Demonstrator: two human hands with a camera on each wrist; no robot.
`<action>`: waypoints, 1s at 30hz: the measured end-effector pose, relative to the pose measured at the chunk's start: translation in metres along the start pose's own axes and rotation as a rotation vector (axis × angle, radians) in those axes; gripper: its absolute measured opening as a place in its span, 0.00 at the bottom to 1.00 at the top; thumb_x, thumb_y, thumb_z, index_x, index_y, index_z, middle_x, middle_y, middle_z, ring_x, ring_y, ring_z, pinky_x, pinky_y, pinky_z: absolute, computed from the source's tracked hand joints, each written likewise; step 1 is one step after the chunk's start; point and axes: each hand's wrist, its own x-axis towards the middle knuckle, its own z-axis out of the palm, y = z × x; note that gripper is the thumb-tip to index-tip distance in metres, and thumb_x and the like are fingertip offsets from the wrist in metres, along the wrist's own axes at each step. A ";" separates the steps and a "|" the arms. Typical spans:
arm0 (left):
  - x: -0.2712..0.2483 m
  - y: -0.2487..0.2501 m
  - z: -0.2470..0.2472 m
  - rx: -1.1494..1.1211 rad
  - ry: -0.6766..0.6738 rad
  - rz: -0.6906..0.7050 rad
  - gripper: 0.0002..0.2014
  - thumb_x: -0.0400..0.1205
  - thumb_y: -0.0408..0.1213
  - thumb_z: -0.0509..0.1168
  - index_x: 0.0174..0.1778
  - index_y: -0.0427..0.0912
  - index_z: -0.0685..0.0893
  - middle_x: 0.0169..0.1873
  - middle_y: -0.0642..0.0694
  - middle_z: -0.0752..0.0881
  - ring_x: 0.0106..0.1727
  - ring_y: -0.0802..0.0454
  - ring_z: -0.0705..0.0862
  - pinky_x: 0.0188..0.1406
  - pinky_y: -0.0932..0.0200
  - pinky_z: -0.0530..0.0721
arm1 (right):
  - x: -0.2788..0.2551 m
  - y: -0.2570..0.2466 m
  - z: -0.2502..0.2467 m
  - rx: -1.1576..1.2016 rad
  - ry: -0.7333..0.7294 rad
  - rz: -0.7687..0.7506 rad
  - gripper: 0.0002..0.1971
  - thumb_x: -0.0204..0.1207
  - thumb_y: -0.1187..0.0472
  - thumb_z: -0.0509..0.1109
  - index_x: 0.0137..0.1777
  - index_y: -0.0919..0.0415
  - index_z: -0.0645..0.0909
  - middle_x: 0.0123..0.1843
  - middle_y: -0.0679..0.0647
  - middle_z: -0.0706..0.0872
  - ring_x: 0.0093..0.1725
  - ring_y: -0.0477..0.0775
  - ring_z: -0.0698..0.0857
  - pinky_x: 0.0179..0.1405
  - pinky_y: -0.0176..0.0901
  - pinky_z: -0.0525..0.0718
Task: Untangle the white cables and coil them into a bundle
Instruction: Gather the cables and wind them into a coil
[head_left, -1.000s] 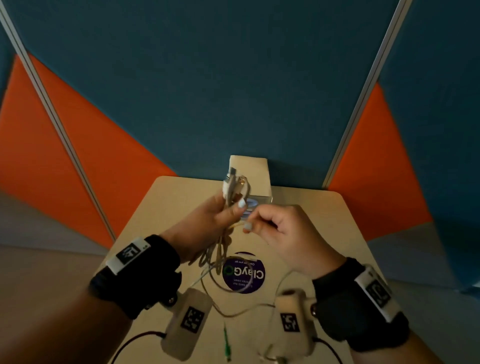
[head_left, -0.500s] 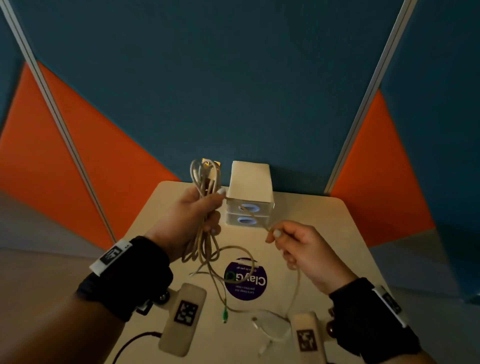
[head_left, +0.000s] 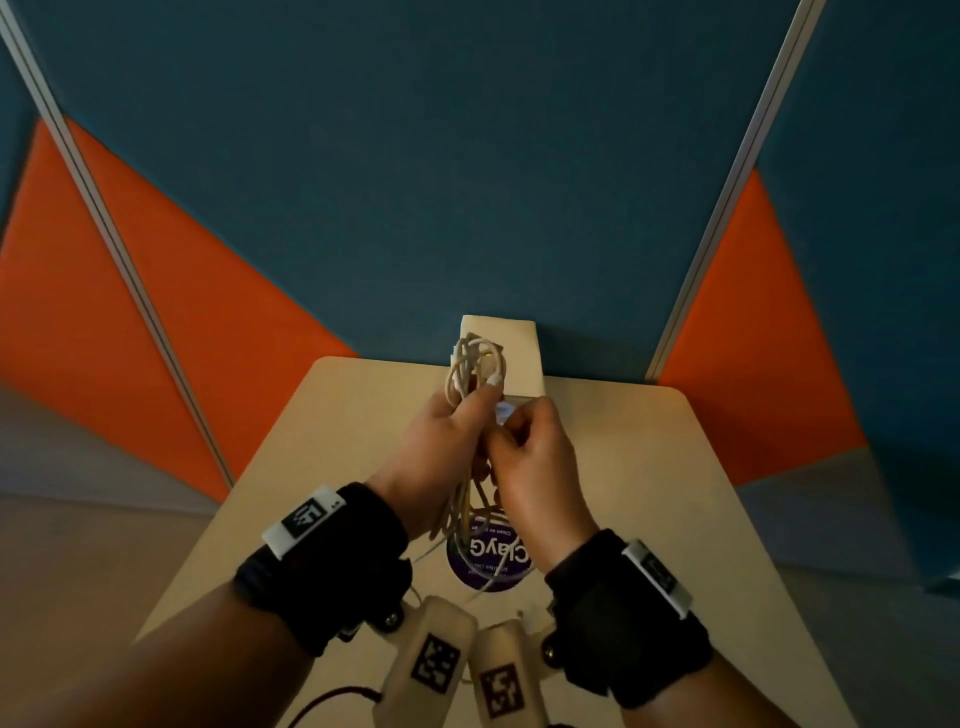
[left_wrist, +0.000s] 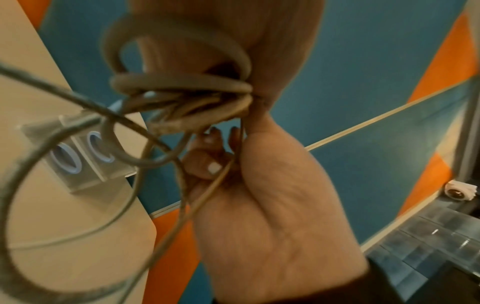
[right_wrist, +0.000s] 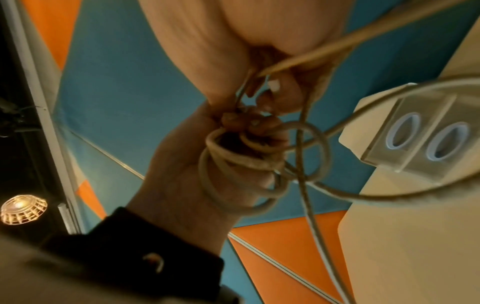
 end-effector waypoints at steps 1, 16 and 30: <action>0.001 0.000 0.001 -0.023 0.002 0.001 0.17 0.85 0.48 0.57 0.42 0.40 0.83 0.31 0.45 0.87 0.33 0.47 0.84 0.35 0.53 0.82 | 0.000 0.002 0.001 0.005 -0.033 0.008 0.06 0.79 0.54 0.64 0.51 0.54 0.73 0.41 0.52 0.83 0.38 0.49 0.84 0.34 0.40 0.84; 0.006 0.012 -0.003 -0.529 -0.078 0.051 0.12 0.86 0.47 0.54 0.43 0.44 0.73 0.20 0.50 0.70 0.26 0.52 0.84 0.46 0.45 0.89 | -0.014 0.018 -0.024 0.273 -0.527 0.067 0.03 0.70 0.62 0.74 0.41 0.55 0.82 0.24 0.48 0.85 0.21 0.49 0.81 0.24 0.36 0.79; 0.002 0.008 -0.003 -0.845 -0.161 0.036 0.11 0.80 0.51 0.57 0.40 0.47 0.75 0.17 0.53 0.67 0.16 0.61 0.69 0.26 0.60 0.84 | -0.013 0.026 -0.026 0.469 -0.728 0.111 0.13 0.56 0.57 0.81 0.40 0.60 0.88 0.34 0.50 0.89 0.35 0.48 0.83 0.40 0.33 0.78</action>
